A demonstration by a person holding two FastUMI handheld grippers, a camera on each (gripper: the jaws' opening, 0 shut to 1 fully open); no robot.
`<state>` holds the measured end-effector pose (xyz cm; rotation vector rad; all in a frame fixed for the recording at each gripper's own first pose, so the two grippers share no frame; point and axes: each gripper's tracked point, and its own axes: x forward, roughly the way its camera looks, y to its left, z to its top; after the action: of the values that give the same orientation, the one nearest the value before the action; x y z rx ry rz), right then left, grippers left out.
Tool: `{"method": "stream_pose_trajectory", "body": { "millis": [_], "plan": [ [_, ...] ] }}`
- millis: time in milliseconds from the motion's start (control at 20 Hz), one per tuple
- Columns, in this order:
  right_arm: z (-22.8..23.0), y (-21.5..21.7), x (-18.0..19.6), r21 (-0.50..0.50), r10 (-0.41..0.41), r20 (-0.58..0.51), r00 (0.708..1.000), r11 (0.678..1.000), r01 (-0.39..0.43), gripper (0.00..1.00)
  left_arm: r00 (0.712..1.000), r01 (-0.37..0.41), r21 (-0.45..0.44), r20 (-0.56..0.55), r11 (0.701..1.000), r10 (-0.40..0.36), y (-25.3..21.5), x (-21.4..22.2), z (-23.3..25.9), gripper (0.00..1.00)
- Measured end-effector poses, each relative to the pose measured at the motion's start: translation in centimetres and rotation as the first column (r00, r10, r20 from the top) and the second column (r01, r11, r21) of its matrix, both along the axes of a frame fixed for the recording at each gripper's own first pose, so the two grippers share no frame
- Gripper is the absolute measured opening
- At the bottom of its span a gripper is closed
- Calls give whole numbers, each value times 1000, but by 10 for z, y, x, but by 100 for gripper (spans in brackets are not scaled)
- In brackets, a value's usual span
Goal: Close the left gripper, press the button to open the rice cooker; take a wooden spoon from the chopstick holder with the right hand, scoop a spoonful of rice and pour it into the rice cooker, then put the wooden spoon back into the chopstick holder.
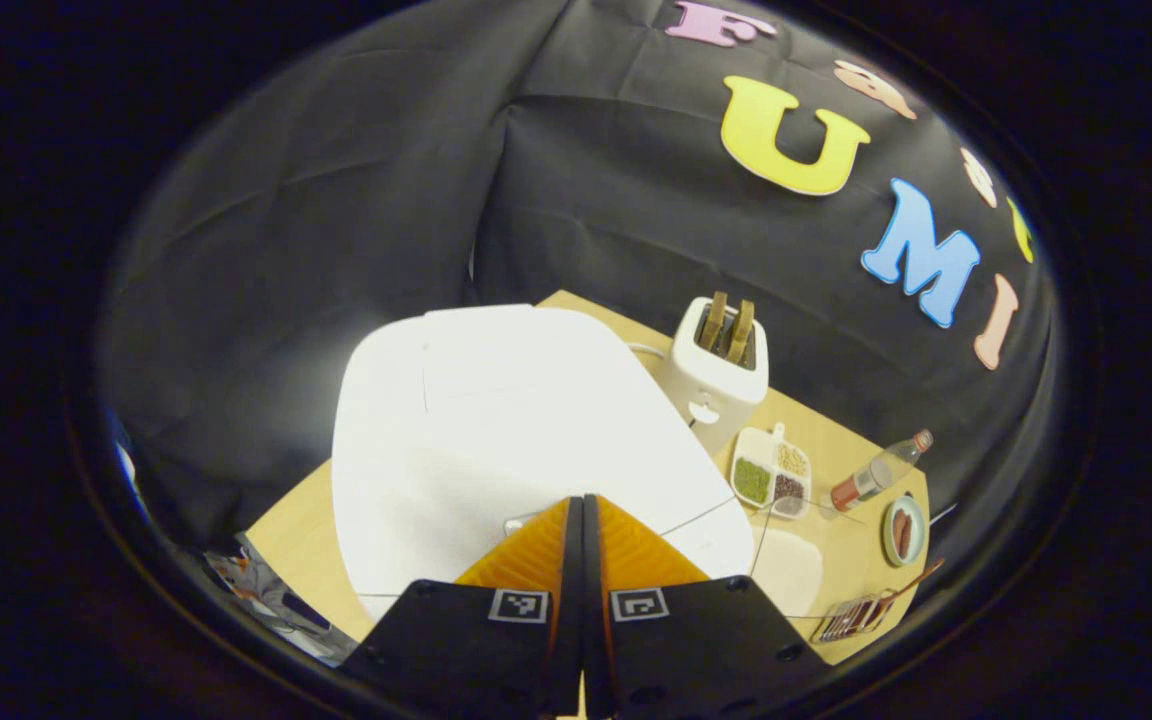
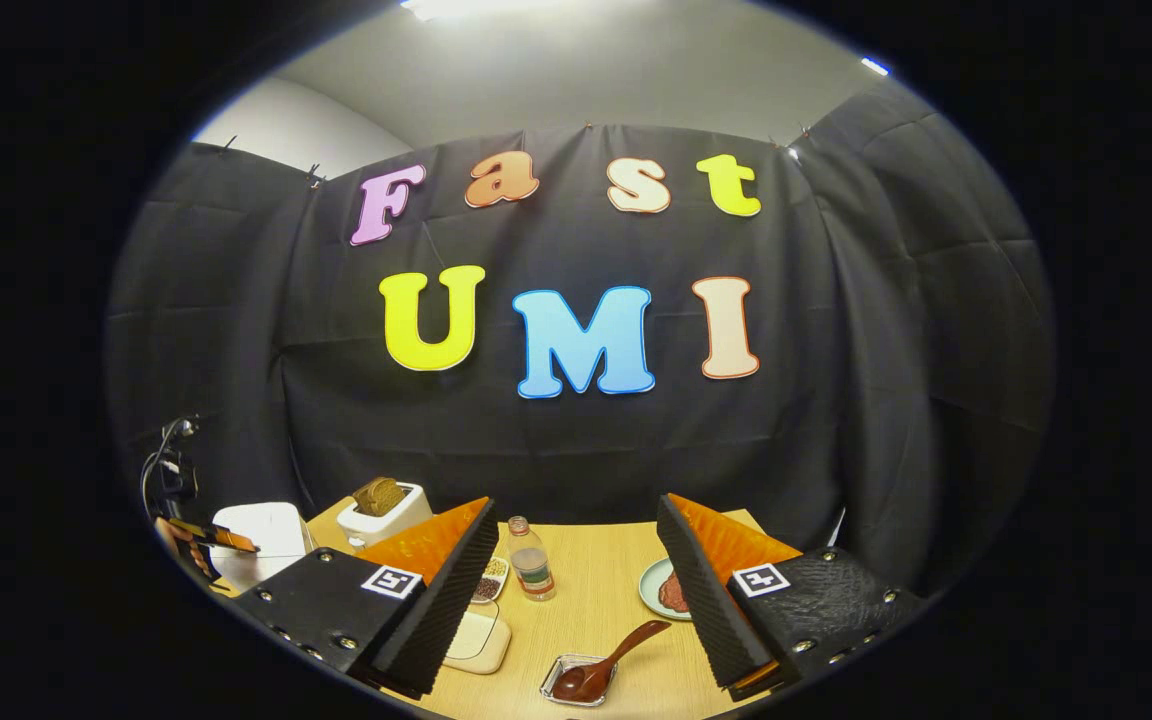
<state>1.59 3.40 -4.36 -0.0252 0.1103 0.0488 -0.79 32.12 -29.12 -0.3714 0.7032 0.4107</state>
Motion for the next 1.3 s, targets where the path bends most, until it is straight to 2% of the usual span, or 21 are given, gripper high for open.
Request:
{"method": "stream_pose_trajectory", "body": {
  "millis": [100, 250, 450, 550, 600, 650, 750, 900, 1150, 1300],
  "plan": [
    [1, -2, 0, -1, -3, 4, 1000, 1000, 3, 97, 1000, -6, 1, 1, 1000, 6, -1, -2, 4, 9],
    [2, -3, 0, -4, 1, 7, 1000, 1000, -1, 97, 999, -5, 69, 49, 998, 2, 3, 1, 29, 9],
    [7, 1, 1, -1, 17, 17, 1000, 1000, -17, 97, 986, -57, 127, 164, 990, 35, 13, 11, 84, 9],
    [7, 3, 0, -1, 26, 24, 999, 1000, -26, 97, 970, -69, 191, 244, 979, 20, 19, 14, 118, 12],
    [9, 4, -2, 1, 33, 28, 999, 999, -33, 97, 956, -70, 211, 294, 975, 5, 17, 16, 138, 15],
    [10, 5, -4, 2, 38, 34, 999, 999, -38, 97, 947, -82, 229, 321, 970, 5, 19, 17, 152, 32],
    [10, 3, -5, -4, 39, 41, 998, 999, -39, 97, 930, -74, 262, 366, 962, -28, 7, 8, 180, 55],
    [8, -2, -8, -5, 35, 41, 999, 999, -35, 97, 895, -80, 335, 438, 939, -81, -12, -5, 221, 97],
    [-3, -18, -10, 3, 12, 27, 1000, 1000, -12, 97, 819, -104, 376, 558, 921, -136, -57, -15, 264, 96],
    [-23, -38, -7, -1, -28, -11, 1000, 1000, 28, 97, 782, -86, 361, 602, 928, -162, -88, -11, 271, 96]
  ]
}}
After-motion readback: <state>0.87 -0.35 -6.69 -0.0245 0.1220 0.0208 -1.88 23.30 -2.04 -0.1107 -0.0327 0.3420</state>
